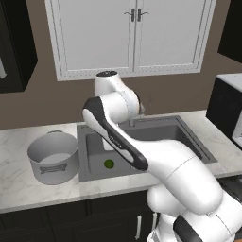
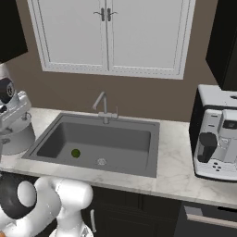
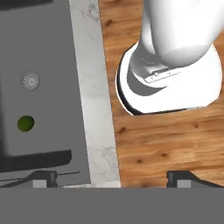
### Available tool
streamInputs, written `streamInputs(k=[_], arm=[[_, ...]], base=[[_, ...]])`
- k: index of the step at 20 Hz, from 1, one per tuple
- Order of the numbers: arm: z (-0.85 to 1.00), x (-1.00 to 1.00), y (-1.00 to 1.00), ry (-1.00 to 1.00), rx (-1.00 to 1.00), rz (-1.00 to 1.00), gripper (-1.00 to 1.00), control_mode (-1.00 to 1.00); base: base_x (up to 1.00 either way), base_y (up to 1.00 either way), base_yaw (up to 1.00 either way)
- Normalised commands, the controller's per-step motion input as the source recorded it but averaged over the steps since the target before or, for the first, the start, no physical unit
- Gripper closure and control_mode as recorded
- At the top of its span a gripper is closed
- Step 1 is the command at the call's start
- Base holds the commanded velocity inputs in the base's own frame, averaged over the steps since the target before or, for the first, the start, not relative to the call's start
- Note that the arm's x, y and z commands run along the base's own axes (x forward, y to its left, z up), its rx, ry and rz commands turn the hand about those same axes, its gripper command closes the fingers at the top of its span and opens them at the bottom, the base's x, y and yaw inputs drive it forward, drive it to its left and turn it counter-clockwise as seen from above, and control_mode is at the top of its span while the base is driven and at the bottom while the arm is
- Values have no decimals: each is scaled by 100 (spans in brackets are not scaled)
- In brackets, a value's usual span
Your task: Dump the lime from the pot into the sink. Then turn on the water and wash the lime. Then turn off the water and put the lime back in the pot.
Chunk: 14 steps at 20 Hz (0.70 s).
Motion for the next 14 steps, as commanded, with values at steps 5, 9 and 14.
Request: streamInputs(k=[5, 9, 14], arm=[[7, -30, -100, -16, 11, -30, -100, -100], [14, -13, -100, -11, 15, -32, -100, -100], [26, 0, -100, 0, 18, -27, -100, -100]], base=[[0, 0, 0], [0, 0, 0], [0, 0, 0]])
